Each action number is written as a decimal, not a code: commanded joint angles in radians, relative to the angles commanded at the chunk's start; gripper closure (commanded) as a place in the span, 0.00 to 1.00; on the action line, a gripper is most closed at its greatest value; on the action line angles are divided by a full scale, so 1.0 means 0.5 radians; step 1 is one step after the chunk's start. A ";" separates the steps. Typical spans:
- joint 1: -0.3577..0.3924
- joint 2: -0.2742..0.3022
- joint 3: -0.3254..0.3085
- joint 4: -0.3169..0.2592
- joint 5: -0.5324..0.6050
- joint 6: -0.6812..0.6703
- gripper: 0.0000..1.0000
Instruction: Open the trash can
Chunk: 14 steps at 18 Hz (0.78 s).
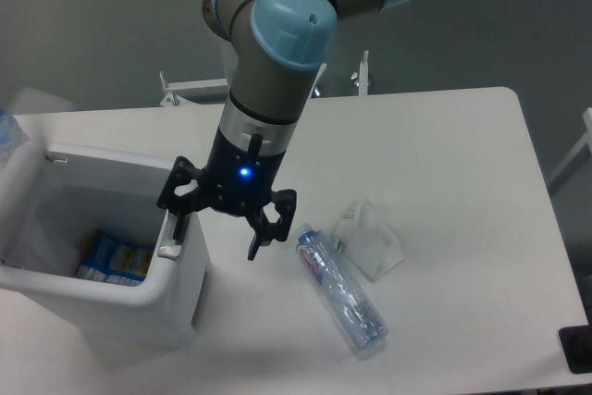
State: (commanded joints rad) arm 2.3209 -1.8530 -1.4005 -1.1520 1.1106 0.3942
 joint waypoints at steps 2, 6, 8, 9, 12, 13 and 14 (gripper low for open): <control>0.000 0.000 0.000 0.000 0.000 0.003 0.00; 0.000 0.003 0.009 -0.003 0.000 0.003 0.00; 0.000 0.006 0.034 -0.006 0.000 0.003 0.00; 0.000 0.006 0.043 -0.006 0.000 0.003 0.00; 0.003 0.003 0.083 -0.006 0.000 0.003 0.00; 0.000 0.000 0.095 -0.006 0.000 0.003 0.00; 0.006 -0.003 0.104 -0.003 0.000 0.006 0.00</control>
State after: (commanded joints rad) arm 2.3240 -1.8546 -1.3484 -1.1536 1.1106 0.3973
